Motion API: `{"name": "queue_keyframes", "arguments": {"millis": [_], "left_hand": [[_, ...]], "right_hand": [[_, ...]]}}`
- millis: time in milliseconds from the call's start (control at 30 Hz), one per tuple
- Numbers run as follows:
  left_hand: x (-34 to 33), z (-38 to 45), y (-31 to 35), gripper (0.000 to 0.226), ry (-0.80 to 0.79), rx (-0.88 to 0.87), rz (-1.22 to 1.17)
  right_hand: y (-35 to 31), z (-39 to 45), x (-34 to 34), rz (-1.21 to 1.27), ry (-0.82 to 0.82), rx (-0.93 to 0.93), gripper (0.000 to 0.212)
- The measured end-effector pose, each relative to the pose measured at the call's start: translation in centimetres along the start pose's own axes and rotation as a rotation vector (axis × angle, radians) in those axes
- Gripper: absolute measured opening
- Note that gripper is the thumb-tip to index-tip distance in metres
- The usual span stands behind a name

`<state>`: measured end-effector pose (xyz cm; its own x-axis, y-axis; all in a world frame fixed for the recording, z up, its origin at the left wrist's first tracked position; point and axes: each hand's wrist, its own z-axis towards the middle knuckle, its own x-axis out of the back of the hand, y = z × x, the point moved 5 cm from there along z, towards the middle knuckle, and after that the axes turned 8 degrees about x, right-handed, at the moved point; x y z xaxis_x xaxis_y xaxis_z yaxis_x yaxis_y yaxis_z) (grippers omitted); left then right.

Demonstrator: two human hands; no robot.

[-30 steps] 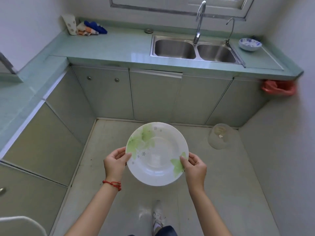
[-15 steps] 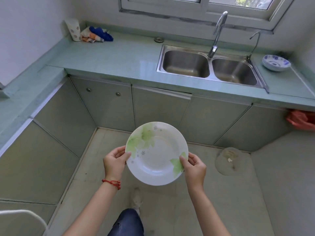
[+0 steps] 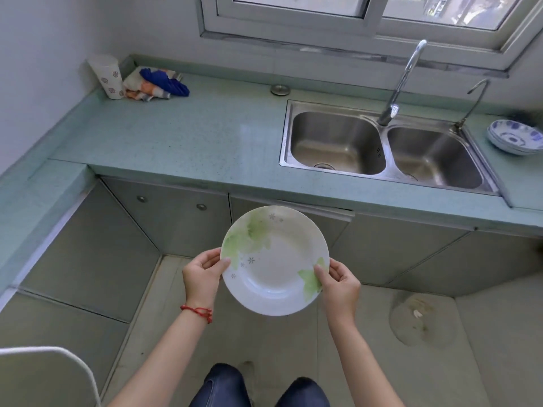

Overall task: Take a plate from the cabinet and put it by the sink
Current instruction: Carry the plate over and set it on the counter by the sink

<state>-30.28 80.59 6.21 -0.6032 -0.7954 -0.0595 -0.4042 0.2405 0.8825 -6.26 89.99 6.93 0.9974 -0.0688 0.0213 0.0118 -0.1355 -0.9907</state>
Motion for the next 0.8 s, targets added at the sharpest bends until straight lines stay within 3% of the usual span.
{"name": "queue_keyframes", "arguments": {"millis": [333,800], "left_hand": [[-4.6,9.6,4.7,0.022,0.018,-0.014,0.010],[-9.3,21.4,10.9,0.020,0.205,-0.049,-0.033]], "right_hand": [[-1.4,10.0,-6.6,-0.033,-0.013,-0.023,0.015],[-3.3,24.6,-17.6,-0.058,-0.189,-0.038,0.014]]}}
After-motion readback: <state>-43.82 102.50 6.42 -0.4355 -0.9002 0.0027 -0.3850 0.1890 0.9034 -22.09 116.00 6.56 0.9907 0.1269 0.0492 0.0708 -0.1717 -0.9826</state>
